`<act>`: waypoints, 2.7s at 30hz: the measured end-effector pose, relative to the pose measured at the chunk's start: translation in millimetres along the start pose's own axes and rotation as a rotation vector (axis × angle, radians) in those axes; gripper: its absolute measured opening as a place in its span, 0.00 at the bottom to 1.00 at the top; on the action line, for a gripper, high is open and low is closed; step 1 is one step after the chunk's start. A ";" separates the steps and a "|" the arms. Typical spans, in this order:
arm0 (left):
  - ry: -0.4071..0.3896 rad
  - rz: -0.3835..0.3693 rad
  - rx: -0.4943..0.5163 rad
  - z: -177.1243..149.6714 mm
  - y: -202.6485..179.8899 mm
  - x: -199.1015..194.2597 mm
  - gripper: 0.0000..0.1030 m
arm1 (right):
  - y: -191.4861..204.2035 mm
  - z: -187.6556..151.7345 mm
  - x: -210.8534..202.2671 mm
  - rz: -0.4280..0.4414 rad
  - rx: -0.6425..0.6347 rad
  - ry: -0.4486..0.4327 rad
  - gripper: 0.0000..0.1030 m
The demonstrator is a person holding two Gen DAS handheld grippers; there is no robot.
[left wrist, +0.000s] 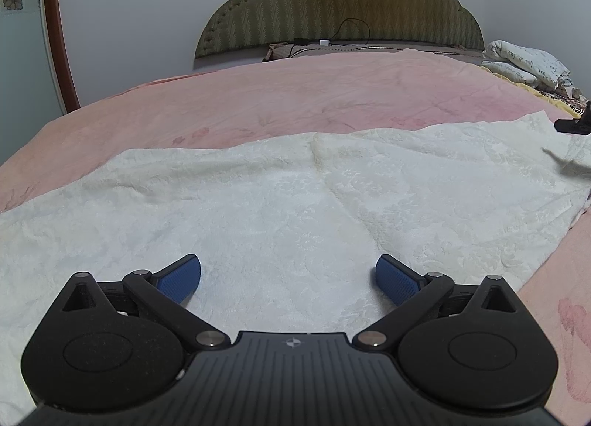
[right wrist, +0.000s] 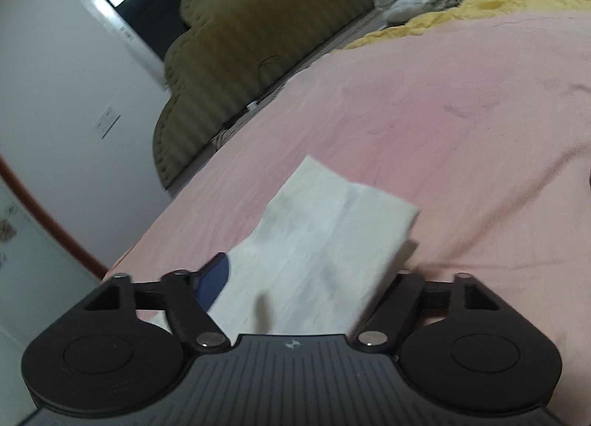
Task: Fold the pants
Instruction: 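Grasp the end of the folded pants with the right tool, then lift the pants end with the right tool while the left tool grasps the fabric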
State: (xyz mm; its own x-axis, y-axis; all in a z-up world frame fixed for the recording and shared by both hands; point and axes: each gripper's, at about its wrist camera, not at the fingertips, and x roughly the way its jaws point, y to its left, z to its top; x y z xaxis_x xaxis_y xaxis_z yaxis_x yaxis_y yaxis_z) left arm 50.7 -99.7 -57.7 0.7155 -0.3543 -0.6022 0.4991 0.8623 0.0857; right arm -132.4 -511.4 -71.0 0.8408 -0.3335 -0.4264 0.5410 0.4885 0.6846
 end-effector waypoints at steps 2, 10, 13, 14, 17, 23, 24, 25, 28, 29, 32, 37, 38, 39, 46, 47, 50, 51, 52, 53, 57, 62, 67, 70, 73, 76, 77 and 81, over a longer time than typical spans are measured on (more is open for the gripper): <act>0.001 0.000 -0.002 0.0 -0.2 0.0 1.00 | -9.1 4.1 8.6 -0.003 0.035 0.014 0.29; -0.035 -0.007 -0.039 0.9 5.8 -7.0 0.85 | 7.6 1.8 -0.6 0.019 -0.086 -0.023 0.12; -0.073 -0.066 -0.159 9.1 20.1 -19.4 0.82 | 57.2 -6.5 -15.4 0.054 -0.333 -0.060 0.12; -0.078 -0.121 -0.224 13.3 27.3 -22.0 0.82 | 76.6 -12.7 -19.9 0.075 -0.419 -0.066 0.12; -0.030 -0.346 -0.441 28.4 46.2 -15.2 0.83 | 128.2 -38.3 -26.0 0.147 -0.638 -0.059 0.12; 0.143 -0.788 -0.871 39.1 49.7 33.9 0.88 | 169.2 -88.4 -23.3 0.242 -0.793 0.019 0.12; 0.169 -0.841 -0.914 40.4 45.0 41.9 0.90 | 171.1 -93.4 -23.3 0.252 -0.793 0.030 0.12; 0.194 -0.889 -0.949 42.1 39.3 49.1 0.93 | 172.6 -97.4 -23.6 0.259 -0.791 0.039 0.12; 0.262 -0.981 -1.027 45.9 21.3 69.1 0.97 | 178.6 -105.4 -26.8 0.278 -0.791 0.051 0.12; 0.283 -0.990 -1.041 47.4 16.4 75.9 0.97 | 180.5 -107.0 -28.4 0.292 -0.786 0.059 0.12; 0.318 -0.941 -1.067 53.5 11.2 92.2 0.97 | 190.5 -116.3 -35.7 0.322 -0.822 0.084 0.12; 0.299 -0.781 -0.983 69.1 29.6 98.2 0.71 | 216.9 -146.8 -44.7 0.359 -0.964 0.108 0.12; 0.292 -0.736 -0.939 73.4 36.6 94.7 0.57 | 222.7 -153.5 -43.2 0.358 -0.990 0.113 0.12; 0.286 -0.681 -0.893 77.3 42.3 90.1 0.49 | 229.2 -161.7 -41.1 0.359 -1.017 0.117 0.12; 0.186 -0.352 -0.545 101.8 61.9 55.5 0.18 | 272.9 -205.0 -20.8 0.444 -1.101 0.194 0.13; 0.165 -0.313 -0.487 105.5 62.3 51.8 0.18 | 279.1 -210.2 -16.4 0.455 -1.112 0.202 0.13; 0.110 -0.210 -0.350 109.5 66.8 38.4 0.19 | 293.9 -223.2 -6.5 0.483 -1.132 0.220 0.13; 0.095 -0.184 -0.321 109.7 67.7 36.7 0.19 | 299.1 -227.4 -3.1 0.491 -1.137 0.226 0.13; 0.083 -0.163 -0.295 109.5 68.9 36.3 0.19 | 303.4 -232.0 -0.9 0.498 -1.143 0.230 0.13; 0.073 -0.146 -0.274 105.5 73.0 32.2 0.19 | 306.8 -236.3 0.9 0.504 -1.150 0.232 0.13; 0.058 -0.093 -0.233 91.7 84.5 28.1 0.20 | 313.3 -252.0 7.3 0.520 -1.181 0.257 0.13; 0.071 -0.075 -0.233 73.2 88.3 39.8 0.21 | 313.8 -272.1 16.3 0.496 -1.249 0.303 0.19; 0.041 -0.060 -0.199 61.9 86.0 39.2 0.21 | 312.1 -270.4 12.0 0.505 -1.242 0.312 0.29; 0.036 -0.062 -0.200 63.3 87.4 36.4 0.21 | 309.1 -262.9 14.8 0.527 -1.213 0.325 0.29; 0.015 -0.055 -0.196 64.1 87.3 33.0 0.21 | 308.8 -263.8 12.6 0.540 -1.200 0.313 0.29; 0.022 -0.032 -0.167 63.7 85.6 34.1 0.29 | 308.2 -269.8 11.0 0.525 -1.225 0.335 0.30; 0.025 -0.016 -0.168 63.5 86.3 33.9 0.36 | 307.8 -269.8 9.7 0.521 -1.229 0.335 0.35; -0.063 0.121 -0.163 62.9 92.9 17.3 0.48 | 305.3 -260.0 -8.9 0.566 -1.212 0.363 0.77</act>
State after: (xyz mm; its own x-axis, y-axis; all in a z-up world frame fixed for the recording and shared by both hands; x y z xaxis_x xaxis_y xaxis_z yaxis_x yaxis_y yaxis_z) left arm 140.2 -48.5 -10.2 0.7969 -0.2620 -0.5443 0.3257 0.9452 0.0219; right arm 30.4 -149.6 -11.9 0.8061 0.2778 -0.5226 -0.3494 0.9361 -0.0413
